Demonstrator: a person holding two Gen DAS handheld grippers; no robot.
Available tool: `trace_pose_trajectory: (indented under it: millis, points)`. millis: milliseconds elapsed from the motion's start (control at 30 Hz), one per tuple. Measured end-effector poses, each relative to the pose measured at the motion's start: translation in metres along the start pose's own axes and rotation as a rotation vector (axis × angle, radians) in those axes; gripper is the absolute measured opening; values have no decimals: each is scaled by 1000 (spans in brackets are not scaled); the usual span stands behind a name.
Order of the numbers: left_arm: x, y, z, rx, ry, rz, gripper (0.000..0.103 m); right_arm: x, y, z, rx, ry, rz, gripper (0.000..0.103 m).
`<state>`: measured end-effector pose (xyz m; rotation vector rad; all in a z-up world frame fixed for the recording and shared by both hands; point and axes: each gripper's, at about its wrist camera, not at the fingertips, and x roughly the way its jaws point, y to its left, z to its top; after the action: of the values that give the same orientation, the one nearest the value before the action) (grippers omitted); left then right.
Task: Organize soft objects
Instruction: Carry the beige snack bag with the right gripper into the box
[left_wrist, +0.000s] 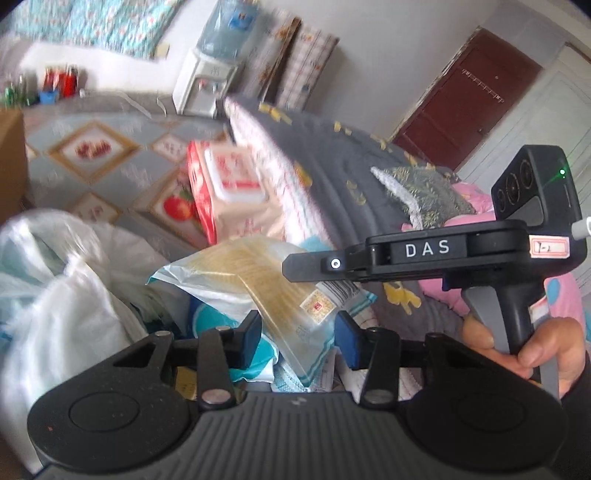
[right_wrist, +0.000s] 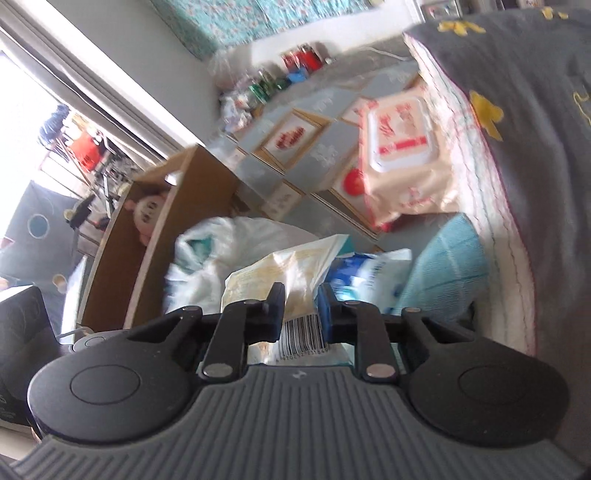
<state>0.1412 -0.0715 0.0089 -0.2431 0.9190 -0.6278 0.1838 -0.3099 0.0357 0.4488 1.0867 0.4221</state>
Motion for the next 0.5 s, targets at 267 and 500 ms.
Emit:
trace_pose_trajectory:
  millis: [267,500]
  points:
    - [-91,6,3,55,-163,128,45,1,85,8,-86,-51,152,18]
    - [-167,66,-3,-44,-250,284,46,70,191,21,-155,37,288,16]
